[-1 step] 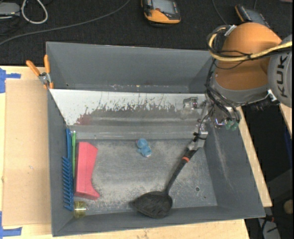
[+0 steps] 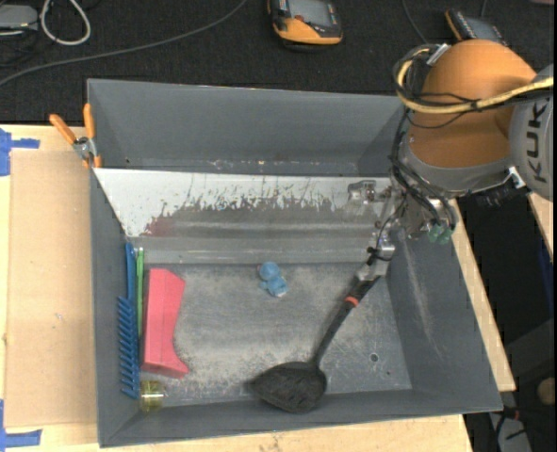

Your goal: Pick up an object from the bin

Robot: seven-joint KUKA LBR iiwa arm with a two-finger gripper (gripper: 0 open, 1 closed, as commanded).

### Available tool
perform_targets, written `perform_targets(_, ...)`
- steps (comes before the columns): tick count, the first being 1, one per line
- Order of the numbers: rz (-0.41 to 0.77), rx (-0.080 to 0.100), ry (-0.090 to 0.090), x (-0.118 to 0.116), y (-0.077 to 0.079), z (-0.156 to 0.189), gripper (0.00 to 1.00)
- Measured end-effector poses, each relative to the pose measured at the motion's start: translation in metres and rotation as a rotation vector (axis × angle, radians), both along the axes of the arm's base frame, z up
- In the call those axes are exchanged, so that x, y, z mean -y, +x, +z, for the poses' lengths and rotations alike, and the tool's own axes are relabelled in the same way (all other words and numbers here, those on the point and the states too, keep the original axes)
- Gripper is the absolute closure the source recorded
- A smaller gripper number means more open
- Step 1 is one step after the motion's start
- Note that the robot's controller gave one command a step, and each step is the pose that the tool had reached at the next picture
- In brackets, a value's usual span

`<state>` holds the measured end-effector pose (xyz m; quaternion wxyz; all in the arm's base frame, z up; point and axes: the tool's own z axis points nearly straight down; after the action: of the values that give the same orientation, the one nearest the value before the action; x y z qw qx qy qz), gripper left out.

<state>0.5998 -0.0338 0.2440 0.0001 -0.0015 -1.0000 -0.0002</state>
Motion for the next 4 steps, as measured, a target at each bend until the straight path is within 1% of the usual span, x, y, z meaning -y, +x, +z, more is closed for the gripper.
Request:
perform_targets(1,0.181,0.001,0.000,0.020,-0.001,-0.057,0.00)
perform_targets(2,0.464,0.003,0.001,0.049,0.002,-0.085,0.00)
perform_targets(3,0.670,-0.003,0.004,0.054,-0.006,-0.109,0.00)
perform_targets(4,0.827,0.006,0.000,0.061,0.017,-0.170,0.00)
